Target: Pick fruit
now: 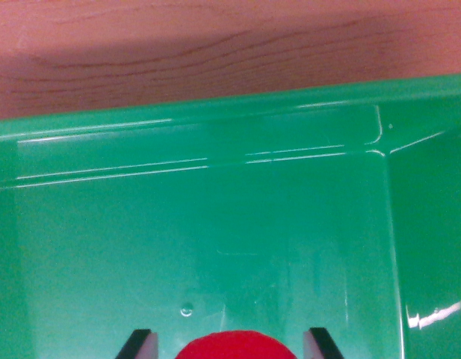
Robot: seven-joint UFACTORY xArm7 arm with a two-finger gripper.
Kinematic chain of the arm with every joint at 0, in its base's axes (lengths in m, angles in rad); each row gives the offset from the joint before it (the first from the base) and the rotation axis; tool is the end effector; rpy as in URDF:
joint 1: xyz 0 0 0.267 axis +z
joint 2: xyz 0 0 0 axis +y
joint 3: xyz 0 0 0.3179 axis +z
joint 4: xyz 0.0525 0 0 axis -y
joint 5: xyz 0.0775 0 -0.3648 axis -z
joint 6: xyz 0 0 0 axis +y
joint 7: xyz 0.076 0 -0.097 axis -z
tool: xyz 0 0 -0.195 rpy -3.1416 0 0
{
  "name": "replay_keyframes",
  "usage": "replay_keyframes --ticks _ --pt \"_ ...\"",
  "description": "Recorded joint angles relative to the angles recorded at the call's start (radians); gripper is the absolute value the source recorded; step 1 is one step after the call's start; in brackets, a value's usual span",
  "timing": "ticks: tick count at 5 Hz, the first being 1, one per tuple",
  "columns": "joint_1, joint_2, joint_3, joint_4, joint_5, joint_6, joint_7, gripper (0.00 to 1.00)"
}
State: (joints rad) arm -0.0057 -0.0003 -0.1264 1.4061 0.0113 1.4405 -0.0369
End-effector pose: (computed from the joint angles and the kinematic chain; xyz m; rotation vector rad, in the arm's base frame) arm 0.4871 -0.0615 0.3073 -3.1235 0.1514 0.0517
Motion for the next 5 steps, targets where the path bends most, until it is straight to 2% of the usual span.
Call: replay_keyframes --ticks 1,2,3,4,5 --pt "0.0006 -0.01 -0.001 0.018 -0.0022 0.029 0.002 1.0" --pt "0.0006 -0.01 -0.001 0.018 -0.0022 0.029 0.002 1.0" --pt "0.0011 -0.019 -0.001 0.034 -0.0041 0.053 0.003 1.0" --pt "0.0011 -0.019 -0.001 0.034 -0.0041 0.053 0.003 1.0" --pt "0.0014 -0.026 -0.001 0.046 -0.0056 0.072 0.005 1.0"
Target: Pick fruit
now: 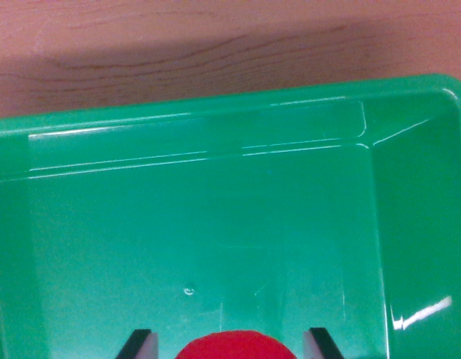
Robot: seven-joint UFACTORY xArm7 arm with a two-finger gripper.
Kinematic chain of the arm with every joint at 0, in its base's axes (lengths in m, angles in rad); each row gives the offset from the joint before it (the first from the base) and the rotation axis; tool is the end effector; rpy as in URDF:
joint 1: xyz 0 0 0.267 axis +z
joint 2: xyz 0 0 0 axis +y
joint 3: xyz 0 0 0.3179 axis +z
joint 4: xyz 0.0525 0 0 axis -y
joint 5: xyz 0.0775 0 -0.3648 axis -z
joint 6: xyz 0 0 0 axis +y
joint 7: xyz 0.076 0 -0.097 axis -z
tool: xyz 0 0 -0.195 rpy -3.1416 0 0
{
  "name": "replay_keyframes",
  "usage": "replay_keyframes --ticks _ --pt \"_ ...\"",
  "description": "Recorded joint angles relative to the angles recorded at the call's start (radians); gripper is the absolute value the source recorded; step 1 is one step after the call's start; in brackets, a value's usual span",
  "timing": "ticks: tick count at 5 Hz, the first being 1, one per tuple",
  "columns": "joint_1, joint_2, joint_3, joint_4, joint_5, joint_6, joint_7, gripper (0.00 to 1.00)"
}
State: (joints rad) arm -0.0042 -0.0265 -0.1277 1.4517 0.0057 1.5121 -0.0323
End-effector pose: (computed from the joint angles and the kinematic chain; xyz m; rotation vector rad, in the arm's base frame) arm 0.4765 -0.0618 0.3351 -3.1254 0.1563 0.0520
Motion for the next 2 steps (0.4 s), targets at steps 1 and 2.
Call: replay_keyframes --ticks 1,2 --pt "0.0003 -0.005 0.0 0.009 -0.0011 0.015 0.001 1.0" --pt "0.0003 -0.005 0.0 0.009 -0.0011 0.015 0.001 1.0"
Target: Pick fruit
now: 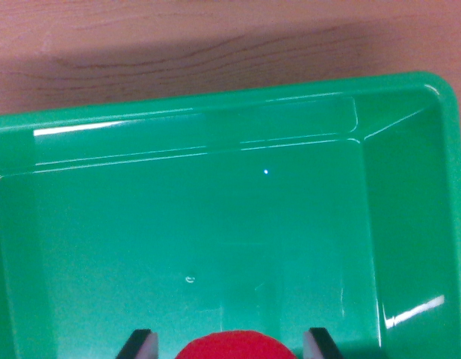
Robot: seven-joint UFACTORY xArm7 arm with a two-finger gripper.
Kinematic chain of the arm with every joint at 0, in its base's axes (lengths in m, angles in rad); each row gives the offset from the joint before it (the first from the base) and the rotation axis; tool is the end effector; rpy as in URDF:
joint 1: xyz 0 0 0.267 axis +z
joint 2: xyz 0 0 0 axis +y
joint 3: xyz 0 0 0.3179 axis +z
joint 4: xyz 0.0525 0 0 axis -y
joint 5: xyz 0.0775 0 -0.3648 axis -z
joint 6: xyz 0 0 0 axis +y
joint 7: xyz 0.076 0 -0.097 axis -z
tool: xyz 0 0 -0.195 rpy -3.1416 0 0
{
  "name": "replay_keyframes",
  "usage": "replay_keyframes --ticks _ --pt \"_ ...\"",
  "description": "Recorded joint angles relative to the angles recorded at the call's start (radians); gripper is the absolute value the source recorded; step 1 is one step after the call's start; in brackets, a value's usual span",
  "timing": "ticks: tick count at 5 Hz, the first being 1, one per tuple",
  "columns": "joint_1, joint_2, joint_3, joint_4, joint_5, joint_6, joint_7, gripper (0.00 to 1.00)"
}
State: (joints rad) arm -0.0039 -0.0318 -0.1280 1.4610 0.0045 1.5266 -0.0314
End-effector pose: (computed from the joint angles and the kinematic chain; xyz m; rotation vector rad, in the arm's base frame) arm 0.4742 -0.0619 0.3407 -3.1259 0.1574 0.0520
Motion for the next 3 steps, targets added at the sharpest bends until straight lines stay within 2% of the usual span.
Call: replay_keyframes --ticks 3 --pt "0.0002 -0.004 0.0 0.007 -0.0009 0.011 0.001 1.0"
